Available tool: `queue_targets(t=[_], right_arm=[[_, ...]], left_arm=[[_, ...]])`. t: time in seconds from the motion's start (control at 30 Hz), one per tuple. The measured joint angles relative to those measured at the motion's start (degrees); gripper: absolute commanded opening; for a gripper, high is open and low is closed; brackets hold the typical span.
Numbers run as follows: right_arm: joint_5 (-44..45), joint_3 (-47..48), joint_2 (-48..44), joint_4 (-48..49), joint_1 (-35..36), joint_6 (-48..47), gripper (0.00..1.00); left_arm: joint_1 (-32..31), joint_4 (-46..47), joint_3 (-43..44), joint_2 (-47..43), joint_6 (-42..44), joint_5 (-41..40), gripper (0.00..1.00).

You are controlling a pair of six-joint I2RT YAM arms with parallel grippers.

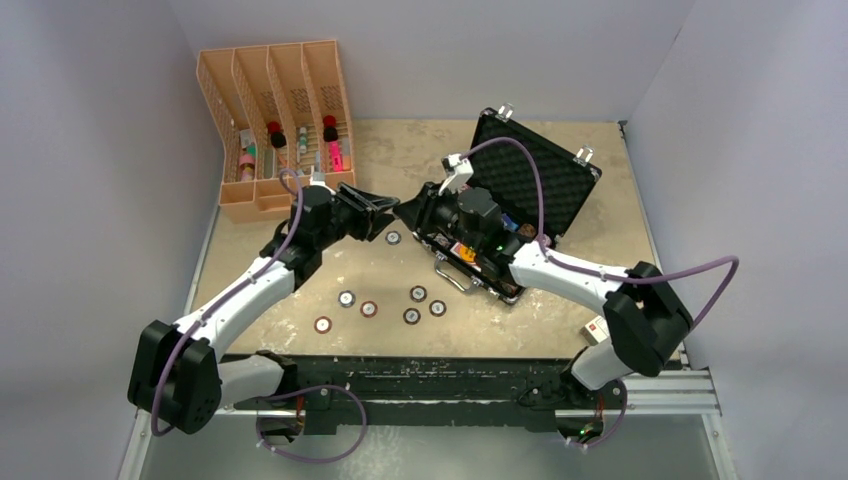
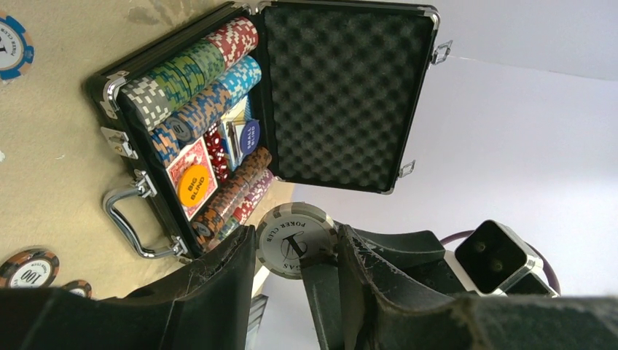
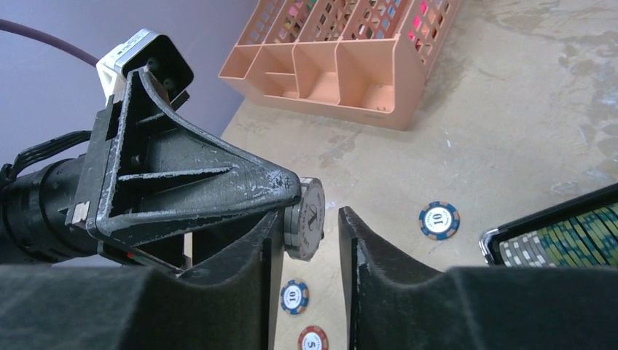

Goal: Pack up texas hold em set

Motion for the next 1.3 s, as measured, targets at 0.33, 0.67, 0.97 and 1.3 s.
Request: queue_targets(t=[0.33, 0.67, 0.97, 1.3], right_arm=[[-3.5, 2.5, 1.8, -0.2, -0.3, -2.1, 0.00], [-2.8, 0.6, -5.0, -8.7, -0.9, -12.6, 0.00], [-1.0, 1.2, -2.1, -16.2, -3.3, -24.0, 0.00], [-0.2, 10.4, 12.1, -20.7, -3.3, -31.5, 0.00]], left_arm=[[0.4, 0.0, -0.1, -1.2, -0.1, -0.5, 0.55], [0.3, -17.5, 8.6, -6.9, 18.3, -14.6, 0.67], [0.3, -28.1, 10.2, -20.8, 36.3, -33.9, 0.66], [0.3, -29.0, 9.1, -19.3, 43.6, -39.4, 0.65]])
